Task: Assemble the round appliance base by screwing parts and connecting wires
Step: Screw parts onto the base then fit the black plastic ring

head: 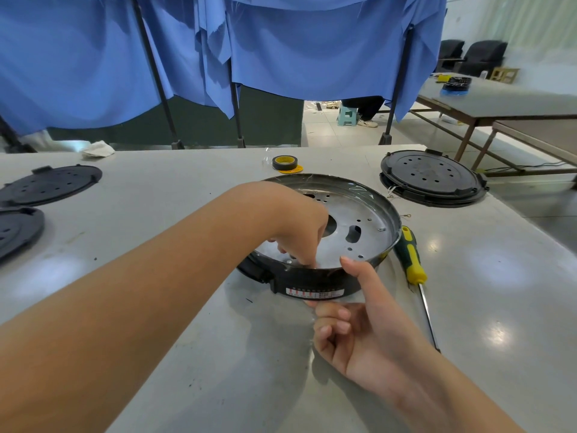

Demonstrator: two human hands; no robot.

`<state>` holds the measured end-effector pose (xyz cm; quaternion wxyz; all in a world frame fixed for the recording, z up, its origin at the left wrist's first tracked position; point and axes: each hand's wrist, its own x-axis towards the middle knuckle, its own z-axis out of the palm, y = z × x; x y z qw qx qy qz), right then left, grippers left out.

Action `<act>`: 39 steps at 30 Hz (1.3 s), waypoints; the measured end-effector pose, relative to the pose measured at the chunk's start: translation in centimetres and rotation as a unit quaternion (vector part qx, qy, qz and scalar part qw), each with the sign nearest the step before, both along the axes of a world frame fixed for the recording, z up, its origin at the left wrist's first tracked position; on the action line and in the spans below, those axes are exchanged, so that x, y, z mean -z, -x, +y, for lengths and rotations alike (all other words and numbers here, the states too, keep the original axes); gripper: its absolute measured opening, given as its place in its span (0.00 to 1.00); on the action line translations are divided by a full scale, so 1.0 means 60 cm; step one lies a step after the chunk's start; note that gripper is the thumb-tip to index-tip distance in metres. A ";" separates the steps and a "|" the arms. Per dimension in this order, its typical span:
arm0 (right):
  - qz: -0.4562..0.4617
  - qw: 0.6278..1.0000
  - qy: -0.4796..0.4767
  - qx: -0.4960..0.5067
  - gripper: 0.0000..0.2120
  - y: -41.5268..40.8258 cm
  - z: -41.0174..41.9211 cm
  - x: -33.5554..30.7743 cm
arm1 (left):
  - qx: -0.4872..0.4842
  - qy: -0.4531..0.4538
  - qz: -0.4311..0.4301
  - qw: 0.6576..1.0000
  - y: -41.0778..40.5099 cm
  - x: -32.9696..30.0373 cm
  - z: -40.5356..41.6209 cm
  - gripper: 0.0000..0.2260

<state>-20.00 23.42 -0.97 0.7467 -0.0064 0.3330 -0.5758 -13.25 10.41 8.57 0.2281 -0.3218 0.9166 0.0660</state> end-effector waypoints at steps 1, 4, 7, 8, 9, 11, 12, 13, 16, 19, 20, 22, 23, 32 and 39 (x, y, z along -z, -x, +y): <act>-0.002 1.000 0.000 0.000 0.39 0.000 0.000 0.000 | -0.002 -0.002 0.008 1.000 0.000 0.000 -0.001 0.08; -0.004 1.000 0.000 0.005 0.42 -0.001 -0.001 -0.001 | -0.005 -0.017 0.030 0.999 -0.002 -0.002 -0.003 0.05; -0.002 1.000 0.001 0.006 0.40 0.000 -0.001 0.000 | 0.000 -0.032 0.035 0.999 -0.002 -0.004 -0.003 0.03; -0.002 1.000 0.002 0.006 0.39 0.000 0.000 0.000 | 0.000 -0.037 0.036 0.999 -0.003 -0.004 -0.003 0.02; -0.001 1.000 0.001 0.006 0.38 0.000 -0.001 0.000 | 0.000 -0.041 0.038 0.998 -0.004 -0.004 -0.004 0.02; 0.001 1.000 0.000 0.005 0.37 0.000 -0.001 0.000 | -0.001 -0.056 0.042 0.998 -0.007 -0.005 -0.006 0.01; 0.001 1.000 0.001 0.005 0.37 0.001 -0.001 0.000 | -0.005 -0.063 0.044 0.997 -0.009 -0.006 -0.008 0.02; 0.001 1.000 0.001 0.005 0.36 0.001 -0.001 0.000 | -0.012 -0.065 0.047 0.997 -0.010 -0.007 -0.009 0.03; 0.003 1.000 0.001 0.004 0.35 0.000 -0.001 0.000 | -0.030 -0.049 0.037 0.998 -0.010 -0.004 -0.011 0.14; 0.005 1.000 0.002 0.003 0.34 0.000 -0.002 0.000 | -0.036 -0.040 0.029 0.998 -0.006 0.001 -0.010 0.14; 0.004 1.000 0.002 0.004 0.35 0.000 -0.002 0.000 | -0.037 -0.040 0.031 0.998 -0.005 0.002 -0.009 0.13; 0.004 1.000 0.002 0.004 0.35 0.000 -0.002 0.001 | -0.034 -0.040 0.035 0.998 -0.004 0.000 -0.009 0.12; 0.005 1.000 0.002 0.003 0.35 0.000 -0.002 0.002 | -0.031 -0.041 0.036 0.998 -0.004 0.000 -0.009 0.11; 0.006 1.000 0.003 -0.002 0.34 0.001 -0.001 0.003 | -0.023 -0.075 0.038 0.996 -0.006 -0.001 -0.018 0.03; 0.002 1.000 0.003 -0.001 0.35 0.001 -0.001 0.003 | -0.036 -0.066 0.042 0.996 -0.009 0.002 -0.019 0.11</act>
